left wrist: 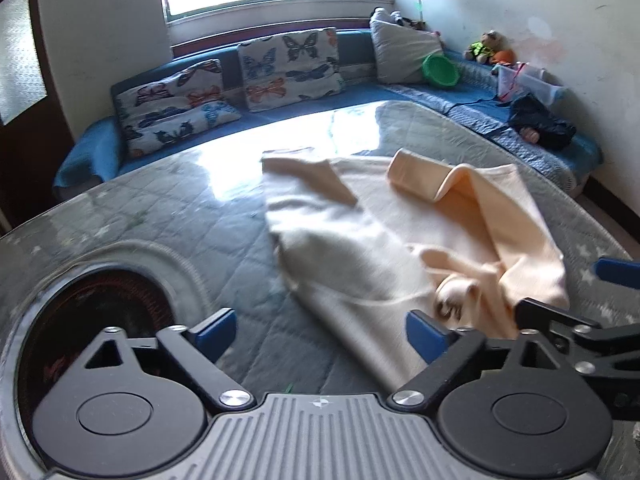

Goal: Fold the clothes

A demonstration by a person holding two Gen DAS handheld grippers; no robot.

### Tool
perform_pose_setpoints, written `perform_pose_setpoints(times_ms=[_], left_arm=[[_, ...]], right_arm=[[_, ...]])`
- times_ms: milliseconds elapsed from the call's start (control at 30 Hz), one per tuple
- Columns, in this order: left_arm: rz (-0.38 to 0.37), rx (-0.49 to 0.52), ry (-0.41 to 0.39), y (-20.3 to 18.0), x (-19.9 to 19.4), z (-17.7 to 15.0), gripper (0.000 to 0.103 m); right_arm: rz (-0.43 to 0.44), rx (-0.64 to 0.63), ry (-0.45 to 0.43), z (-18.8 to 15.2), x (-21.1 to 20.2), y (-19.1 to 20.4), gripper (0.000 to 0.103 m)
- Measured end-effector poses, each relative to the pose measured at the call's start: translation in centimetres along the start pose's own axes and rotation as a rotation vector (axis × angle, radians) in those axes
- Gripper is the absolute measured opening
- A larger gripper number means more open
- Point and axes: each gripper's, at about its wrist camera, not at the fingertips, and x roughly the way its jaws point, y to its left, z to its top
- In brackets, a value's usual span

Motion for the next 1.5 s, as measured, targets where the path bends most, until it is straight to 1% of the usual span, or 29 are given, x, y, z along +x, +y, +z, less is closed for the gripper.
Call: perform_pose_setpoints(times_ms=[100,167,200,267,333,400,467,533,633,667,700,733,800,833,933,967,1000,1033,1100,1133,1167,1300,1500], left_arm=[[-0.045,0.011,0.002,-0.5,0.8,0.6,0.078],[-0.079,0.022,0.003,-0.9,1.2,1.0,0.077],[-0.091,0.028,0.005,-1.1,1.4,1.2,0.075],[-0.105,0.043,0.008,-1.5,1.9,1.5,0.073],[-0.121,0.043,0.016,-1.6,2.3,1.6,0.071],[-0.136,0.046,0.031,-1.8,2.8,1.7,0.067],[-0.140,0.052,0.047,-1.9,3.4,1.7,0.063],[-0.143,0.051,0.065,-1.9,4.0,1.6,0.061],[-0.152,0.051,0.075,-1.6,4.3,1.4,0.046],[-0.160,0.049,0.075,-1.5,4.2,1.4,0.038],[-0.169,0.047,0.075,-1.4,4.1,1.4,0.028],[-0.175,0.045,0.075,-1.3,4.0,1.4,0.023],[-0.183,0.036,0.071,-0.8,3.6,1.2,0.014],[-0.186,0.030,0.068,-0.6,3.4,1.1,0.013],[-0.189,0.002,0.056,0.5,2.6,0.6,0.010],[-0.189,-0.003,0.048,0.8,2.2,0.5,0.009],[-0.186,-0.008,0.041,1.1,1.9,0.4,0.009],[-0.185,-0.016,0.034,1.4,1.6,0.2,0.009],[-0.180,-0.034,0.022,2.2,0.9,0.0,0.008],[-0.172,-0.041,0.019,2.5,0.6,-0.1,0.008],[-0.166,-0.049,0.016,2.8,0.3,-0.3,0.008],[-0.151,-0.071,0.002,4.2,-1.2,-1.6,0.007],[-0.153,-0.122,0.008,6.3,-4.0,-4.2,0.007]], right_arm=[[-0.002,0.022,0.015,0.6,1.0,-0.7,0.092],[-0.007,0.026,0.017,0.9,1.6,-1.1,0.091],[-0.009,0.028,0.017,1.0,1.9,-1.2,0.087],[-0.008,0.037,0.026,1.2,2.5,-1.6,0.081],[-0.007,0.043,0.034,1.4,2.9,-1.9,0.079],[-0.001,0.043,0.041,1.4,3.3,-2.0,0.073],[0.008,0.040,0.052,1.4,3.7,-2.1,0.071],[0.011,0.038,0.063,1.2,4.0,-2.1,0.071],[0.011,0.035,0.076,0.9,4.2,-2.3,0.071],[0.013,0.033,0.081,0.8,4.3,-2.3,0.069],[0.015,0.031,0.084,0.7,4.3,-2.4,0.065],[0.020,0.033,0.087,0.6,4.4,-2.4,0.063],[0.032,0.039,0.087,0.5,4.2,-2.5,0.055],[0.036,0.041,0.084,0.5,4.1,-2.6,0.054],[0.048,0.046,0.071,0.3,3.5,-2.8,0.043],[0.051,0.050,0.068,0.3,3.3,-2.9,0.035],[0.054,0.054,0.064,0.2,3.0,-3.0,0.031],[0.057,0.058,0.061,0.1,2.8,-3.2,0.030],[0.061,0.063,0.055,-0.1,2.3,-3.4,0.018],[0.061,0.064,0.054,-0.1,2.1,-3.5,0.015],[0.065,0.065,0.051,-0.3,1.8,-3.6,0.010],[0.065,0.053,0.042,-0.8,0.5,-3.7,0.004],[0.089,0.009,0.049,-1.9,-1.7,-2.9,0.003]])
